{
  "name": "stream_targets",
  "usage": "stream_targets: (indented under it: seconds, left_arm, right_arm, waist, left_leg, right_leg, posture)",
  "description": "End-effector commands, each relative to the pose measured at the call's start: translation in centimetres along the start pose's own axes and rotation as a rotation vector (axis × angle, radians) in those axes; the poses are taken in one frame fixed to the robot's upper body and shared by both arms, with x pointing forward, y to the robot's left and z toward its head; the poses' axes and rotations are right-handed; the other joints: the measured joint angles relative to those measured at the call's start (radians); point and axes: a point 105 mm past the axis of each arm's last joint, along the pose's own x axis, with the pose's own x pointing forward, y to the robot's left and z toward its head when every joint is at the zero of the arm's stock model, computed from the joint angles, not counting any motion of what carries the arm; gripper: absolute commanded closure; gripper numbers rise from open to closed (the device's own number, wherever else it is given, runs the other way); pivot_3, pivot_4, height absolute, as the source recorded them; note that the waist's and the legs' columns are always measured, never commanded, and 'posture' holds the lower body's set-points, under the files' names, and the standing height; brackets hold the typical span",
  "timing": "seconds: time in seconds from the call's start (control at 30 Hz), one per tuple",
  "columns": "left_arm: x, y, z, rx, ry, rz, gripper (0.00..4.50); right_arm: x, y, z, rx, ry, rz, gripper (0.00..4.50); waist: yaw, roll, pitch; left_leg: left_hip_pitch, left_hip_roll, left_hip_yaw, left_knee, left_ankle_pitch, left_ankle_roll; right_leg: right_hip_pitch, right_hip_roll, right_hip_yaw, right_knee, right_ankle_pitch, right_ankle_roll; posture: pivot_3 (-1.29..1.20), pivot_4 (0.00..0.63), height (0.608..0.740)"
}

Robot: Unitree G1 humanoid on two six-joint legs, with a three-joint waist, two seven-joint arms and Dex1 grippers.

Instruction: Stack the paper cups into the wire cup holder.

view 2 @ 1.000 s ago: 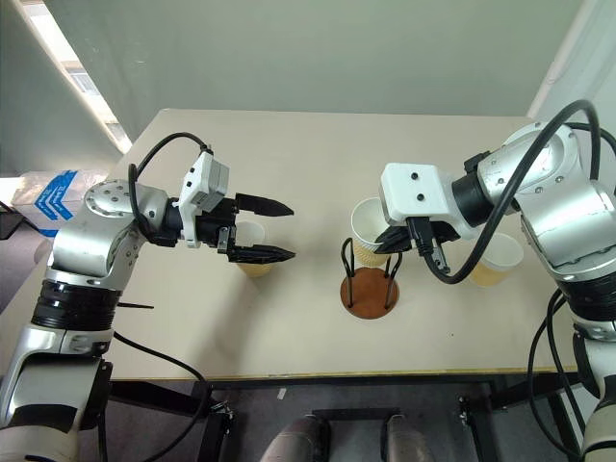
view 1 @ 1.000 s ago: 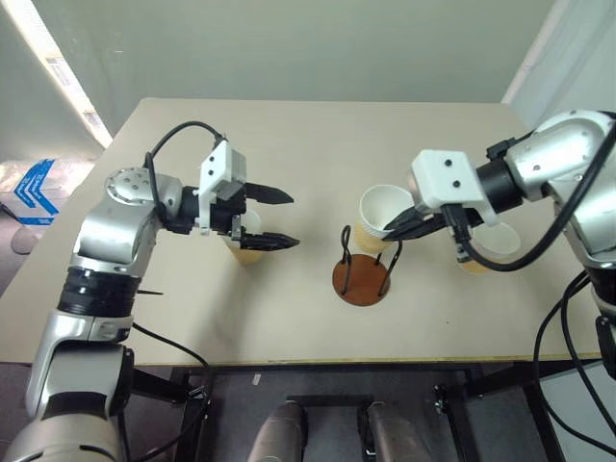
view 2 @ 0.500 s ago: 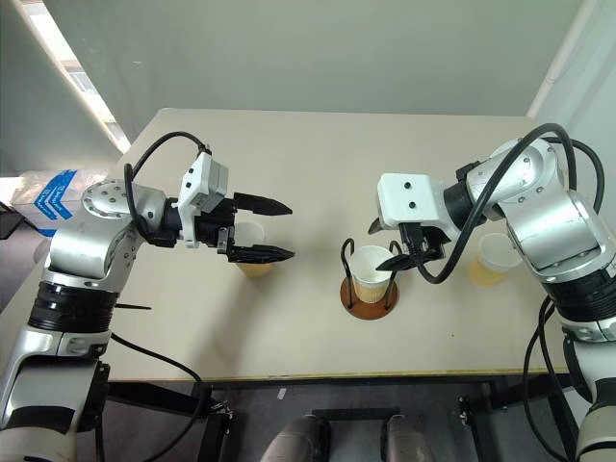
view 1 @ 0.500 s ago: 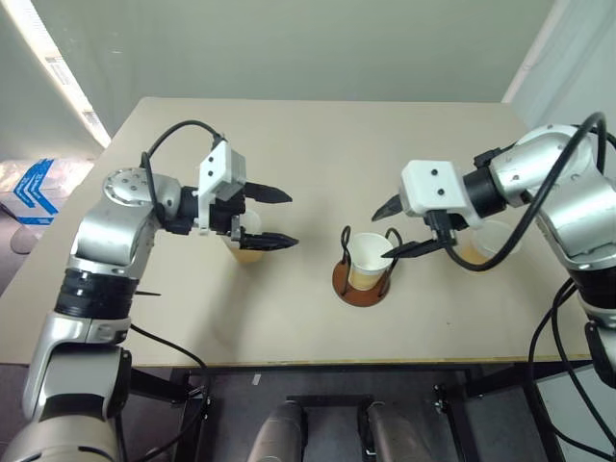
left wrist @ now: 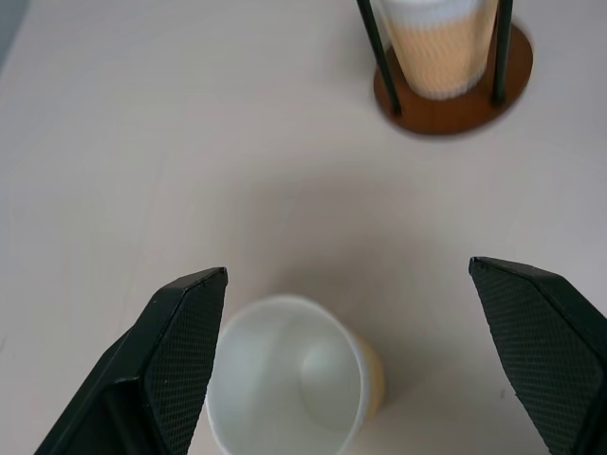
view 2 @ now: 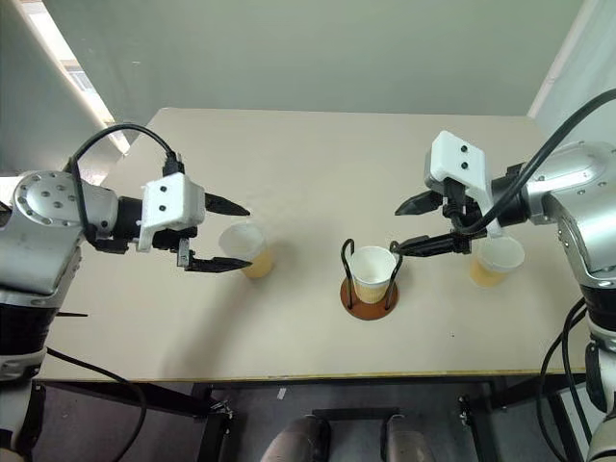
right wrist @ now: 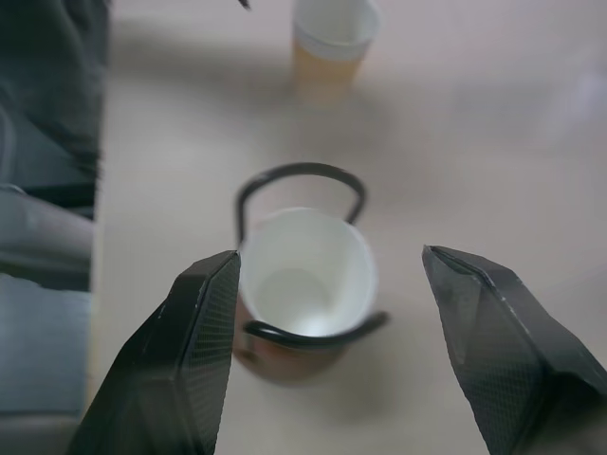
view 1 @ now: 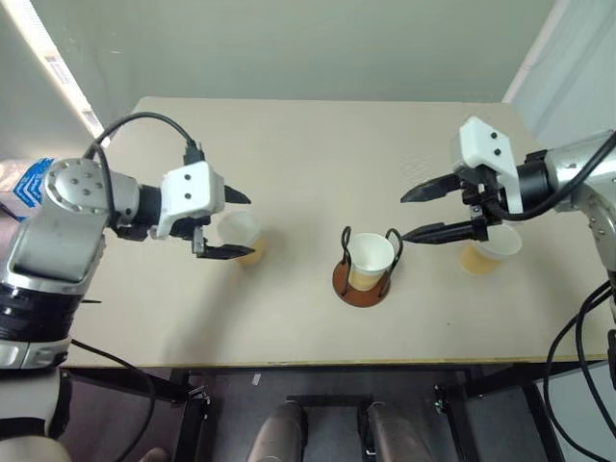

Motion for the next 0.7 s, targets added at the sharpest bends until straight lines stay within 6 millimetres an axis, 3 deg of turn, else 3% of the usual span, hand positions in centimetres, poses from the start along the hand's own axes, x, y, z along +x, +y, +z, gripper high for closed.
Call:
stream_targets:
  seconds: [0.03, 0.67, 0.7]
  left_arm:
    - [-0.2, 0.8, -1.4, 0.049, 0.095, 0.050, 0.00]
    - [2.9, -0.5, -4.6, 0.015, 0.141, -0.073, 0.00]
    - [3.0, -0.4, -4.8, 0.012, 0.142, -0.073, 0.18]
  right_arm:
    - [-0.8, 0.9, 1.6, -0.026, -0.083, 0.023, 1.27]
    - [-0.9, 2.1, 2.2, 0.019, -0.166, 0.045, 1.27]
    - [-0.9, 2.1, 2.1, 0.021, -0.168, 0.041, 1.24]
  waist:
    - [-0.001, 0.000, 0.000]
    - [-0.001, 0.000, 0.000]
    - [0.000, 0.000, 0.000]
  left_leg:
    - [0.000, 0.000, 0.000, 0.000, 0.000, 0.000]
    - [-0.001, 0.000, 0.000, 0.000, 0.000, -0.001]
    - [-0.001, 0.000, -0.001, 0.000, 0.000, -0.001]
  right_leg:
    - [0.000, 0.000, 0.000, 0.000, 0.000, 0.000]
    - [-0.003, 0.000, 0.000, 0.004, -0.001, -0.002]
    - [-0.003, 0.000, 0.000, 0.005, -0.001, -0.002]
  posture:
    - [0.00, 0.150, 0.740]
    - [0.00, 0.150, 0.740]
    - [0.00, 0.150, 0.740]
